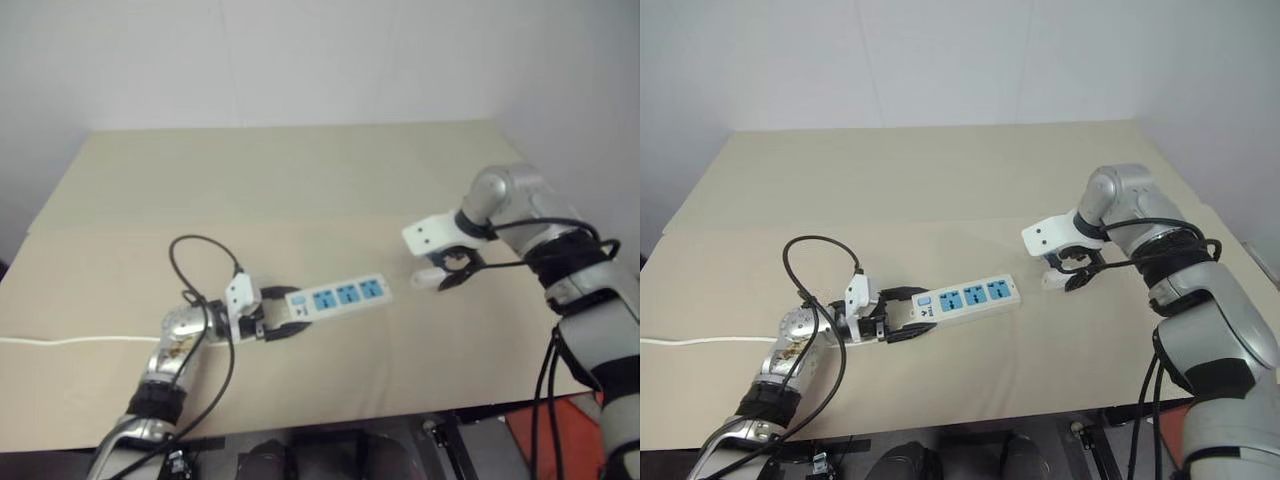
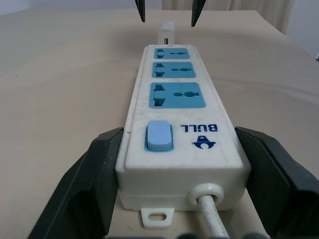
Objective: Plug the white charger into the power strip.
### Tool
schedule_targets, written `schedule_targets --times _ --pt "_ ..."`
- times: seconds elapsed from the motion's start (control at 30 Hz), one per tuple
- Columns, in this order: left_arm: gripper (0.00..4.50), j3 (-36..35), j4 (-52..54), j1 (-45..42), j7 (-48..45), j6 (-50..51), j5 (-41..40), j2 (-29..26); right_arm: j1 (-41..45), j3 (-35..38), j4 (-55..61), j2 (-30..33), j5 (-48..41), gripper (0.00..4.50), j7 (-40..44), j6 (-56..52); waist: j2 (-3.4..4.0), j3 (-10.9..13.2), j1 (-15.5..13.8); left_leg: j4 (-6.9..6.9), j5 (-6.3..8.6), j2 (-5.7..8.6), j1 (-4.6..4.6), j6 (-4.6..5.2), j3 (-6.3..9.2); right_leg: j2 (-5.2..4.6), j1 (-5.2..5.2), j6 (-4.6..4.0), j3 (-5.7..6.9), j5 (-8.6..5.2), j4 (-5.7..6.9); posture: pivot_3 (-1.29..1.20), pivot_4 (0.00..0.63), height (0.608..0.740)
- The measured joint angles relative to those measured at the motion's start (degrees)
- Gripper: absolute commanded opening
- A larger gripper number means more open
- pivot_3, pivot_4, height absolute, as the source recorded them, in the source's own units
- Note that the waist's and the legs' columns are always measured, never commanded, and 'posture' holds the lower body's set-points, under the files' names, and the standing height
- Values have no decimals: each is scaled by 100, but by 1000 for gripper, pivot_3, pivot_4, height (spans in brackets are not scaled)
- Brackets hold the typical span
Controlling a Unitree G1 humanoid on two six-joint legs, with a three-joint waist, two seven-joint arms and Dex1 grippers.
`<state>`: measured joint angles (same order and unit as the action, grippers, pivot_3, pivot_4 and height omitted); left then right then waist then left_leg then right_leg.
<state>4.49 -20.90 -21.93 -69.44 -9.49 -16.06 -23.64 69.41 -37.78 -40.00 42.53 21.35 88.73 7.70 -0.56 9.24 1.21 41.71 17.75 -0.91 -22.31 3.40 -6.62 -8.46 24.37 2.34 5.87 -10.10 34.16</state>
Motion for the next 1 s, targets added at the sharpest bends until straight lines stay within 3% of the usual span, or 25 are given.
schedule_targets --times 0.9,1.0 --pt "3235 7 174 136 132 -1 -4 -66 -40 51 -1018 -655 457 4500 -447 321 2 0 33 1 -3 -1 5 -4 10 0 3 -10 -6 0 28 0 150 740" --pt "3235 -1 191 154 142 0 -4 -76 -39 53 -1075 -661 480 3904 -426 334 2 0 51 1 -3 -1 6 -4 12 0 2 -10 -6 0 29 0 150 740"
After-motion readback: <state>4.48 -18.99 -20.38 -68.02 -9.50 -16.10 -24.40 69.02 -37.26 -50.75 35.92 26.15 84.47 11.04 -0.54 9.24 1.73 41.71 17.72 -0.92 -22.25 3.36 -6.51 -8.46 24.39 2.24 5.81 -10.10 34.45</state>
